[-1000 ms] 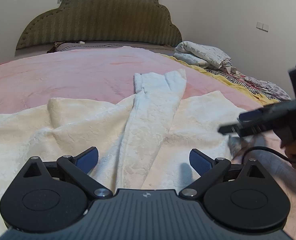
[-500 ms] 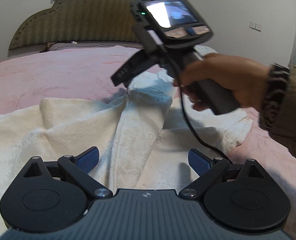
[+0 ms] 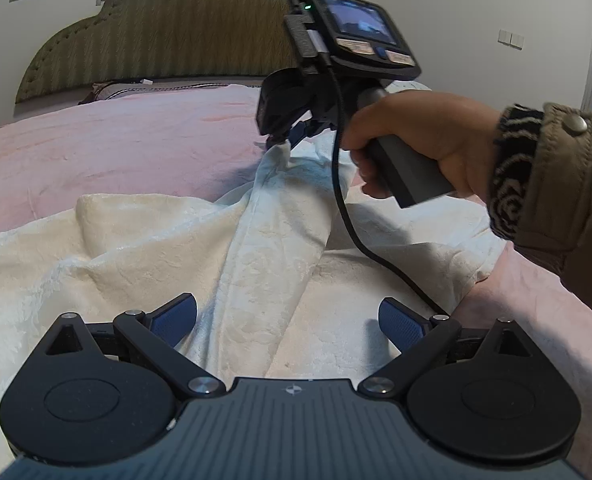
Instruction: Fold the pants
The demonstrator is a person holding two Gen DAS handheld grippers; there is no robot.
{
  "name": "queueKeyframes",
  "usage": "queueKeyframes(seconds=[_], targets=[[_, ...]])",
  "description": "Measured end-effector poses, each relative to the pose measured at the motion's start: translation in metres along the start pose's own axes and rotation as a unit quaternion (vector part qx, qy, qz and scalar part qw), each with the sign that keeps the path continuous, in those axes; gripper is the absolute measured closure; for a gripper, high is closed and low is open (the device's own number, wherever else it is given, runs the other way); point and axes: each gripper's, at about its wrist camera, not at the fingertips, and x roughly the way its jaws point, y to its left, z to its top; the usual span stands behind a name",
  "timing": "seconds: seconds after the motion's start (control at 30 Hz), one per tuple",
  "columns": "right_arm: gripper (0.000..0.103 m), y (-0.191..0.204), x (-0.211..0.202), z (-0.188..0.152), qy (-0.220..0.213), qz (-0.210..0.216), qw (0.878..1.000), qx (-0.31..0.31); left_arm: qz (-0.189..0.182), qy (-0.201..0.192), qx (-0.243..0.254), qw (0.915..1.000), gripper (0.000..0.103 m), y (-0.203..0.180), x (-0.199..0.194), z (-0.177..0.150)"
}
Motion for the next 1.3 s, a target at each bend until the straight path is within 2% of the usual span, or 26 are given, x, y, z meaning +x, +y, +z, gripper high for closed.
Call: queueKeyframes(seconds=[0.2,0.3,0.4,0.47,0.57,0.7,0.8,0.83,0.87,0.93,1.0,1.03,1.07,1.1,1.17,1.2,1.27,1.3], targets=[[0.090,-0.045,-0.041,-0.016,-0.043,0.003,0.996,0.074,-0.006,-0.005,-0.007,0.9999,0.008,0.003,-0.002,-0.002],[0.090,-0.085,-0.066,-0.038,-0.053,0.014,0.989,0.137,-0.005,-0.005,-0.005,1.0000,0.008,0.003,-0.001,-0.003],[0.090,-0.122,-0.073,-0.064,-0.042,0.032,0.979,0.199,-0.001,-0.001,0.000,1.0000,0.007,0.002,0.000,-0.003],[0.090,-0.147,-0.069,-0.080,-0.042,0.073,0.963,0.254,0.002,0.002,0.004,1.0000,0.006,0.000,0.002,-0.002],[0.090,-0.170,-0.056,-0.097,-0.053,0.150,0.930,0.332,0.007,0.007,0.010,0.9999,0.006,0.000,0.003,0.000],[0.087,-0.182,-0.034,-0.102,-0.060,0.205,0.892,0.399,0.015,0.012,0.020,0.9996,0.005,-0.005,0.005,0.000],[0.079,-0.191,-0.017,-0.101,-0.069,0.242,0.859,0.446,0.026,0.018,0.035,0.9989,0.005,-0.010,0.007,-0.001],[0.072,-0.193,-0.013,-0.099,-0.070,0.253,0.853,0.452,0.030,0.020,0.041,0.9985,0.004,-0.013,0.009,0.000],[0.070,-0.192,-0.009,-0.096,-0.072,0.257,0.850,0.454,0.033,0.021,0.045,0.9982,0.004,-0.015,0.010,0.000],[0.070,-0.191,-0.002,-0.090,-0.063,0.249,0.856,0.448,0.036,0.021,0.049,0.9979,0.004,-0.015,0.011,0.000],[0.080,-0.189,-0.001,-0.086,-0.055,0.230,0.867,0.439,0.034,0.017,0.044,0.9983,0.008,-0.013,0.009,0.000],[0.090,-0.189,-0.004,-0.086,-0.060,0.226,0.870,0.435,0.036,0.012,0.040,0.9985,0.013,-0.013,0.006,-0.001],[0.091,-0.190,-0.009,-0.087,-0.066,0.220,0.873,0.429,0.038,0.007,0.040,0.9985,0.023,-0.013,0.005,0.000],[0.091,-0.191,-0.016,-0.088,-0.077,0.216,0.877,0.423,0.042,0.002,0.044,0.9982,0.027,-0.014,0.003,0.000],[0.091,-0.196,-0.036,-0.094,-0.100,0.209,0.881,0.412,0.057,-0.004,0.074,0.9957,0.045,-0.023,0.001,-0.001],[0.091,-0.199,-0.047,-0.097,-0.112,0.205,0.882,0.409,0.068,-0.004,0.096,0.9931,0.050,-0.029,0.003,0.000],[0.091,-0.210,-0.068,-0.105,-0.132,0.189,0.885,0.404,0.092,-0.007,0.133,0.9868,0.067,-0.039,0.006,0.000],[0.091,-0.216,-0.077,-0.109,-0.140,0.185,0.885,0.403,0.098,-0.010,0.144,0.9847,0.070,-0.042,0.006,-0.001]])
